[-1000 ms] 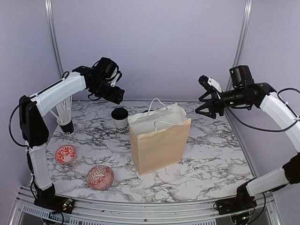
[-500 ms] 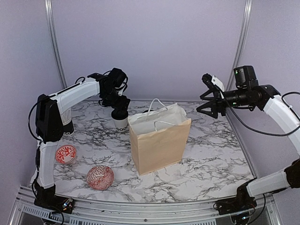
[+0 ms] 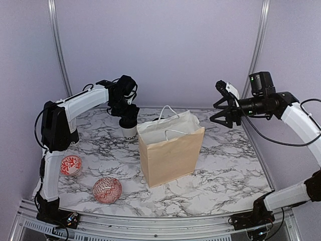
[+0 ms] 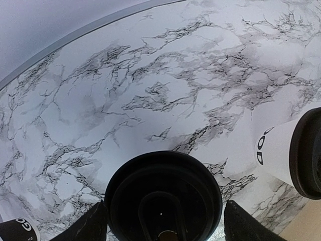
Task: Pack the takeout coffee
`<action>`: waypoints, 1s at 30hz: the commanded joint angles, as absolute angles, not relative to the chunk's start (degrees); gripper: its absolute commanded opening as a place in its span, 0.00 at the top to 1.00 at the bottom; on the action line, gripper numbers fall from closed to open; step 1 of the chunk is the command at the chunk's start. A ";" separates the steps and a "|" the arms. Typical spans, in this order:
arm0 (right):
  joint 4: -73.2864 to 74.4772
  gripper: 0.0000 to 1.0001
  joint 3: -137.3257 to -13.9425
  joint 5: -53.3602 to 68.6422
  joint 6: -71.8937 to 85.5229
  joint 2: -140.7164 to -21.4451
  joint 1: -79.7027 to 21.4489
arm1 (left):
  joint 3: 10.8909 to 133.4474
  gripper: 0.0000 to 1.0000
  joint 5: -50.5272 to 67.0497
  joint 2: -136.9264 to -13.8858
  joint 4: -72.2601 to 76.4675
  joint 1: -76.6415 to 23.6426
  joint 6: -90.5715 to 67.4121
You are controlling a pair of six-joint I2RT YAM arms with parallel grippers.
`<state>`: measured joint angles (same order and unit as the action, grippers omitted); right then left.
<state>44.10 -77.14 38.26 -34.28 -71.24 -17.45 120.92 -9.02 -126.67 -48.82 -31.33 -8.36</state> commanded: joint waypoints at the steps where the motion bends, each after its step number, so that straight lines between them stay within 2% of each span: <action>1: 43.09 0.27 -76.93 39.23 -34.15 -70.74 -16.98 | 122.17 0.20 -8.93 -127.88 -50.45 -30.67 -9.33; 13: 43.02 0.27 -76.39 39.55 -34.29 -70.50 -16.96 | 121.83 0.20 -9.25 -129.19 -50.59 -30.41 -9.32; 22: 42.80 0.27 -75.97 39.42 -34.34 -70.14 -16.96 | 121.24 0.32 -8.60 -127.74 -51.97 -30.41 -9.54; 30: 42.73 0.27 -75.91 39.95 -34.39 -70.22 -16.98 | 117.05 0.34 -8.67 -119.59 -52.80 -30.57 -9.14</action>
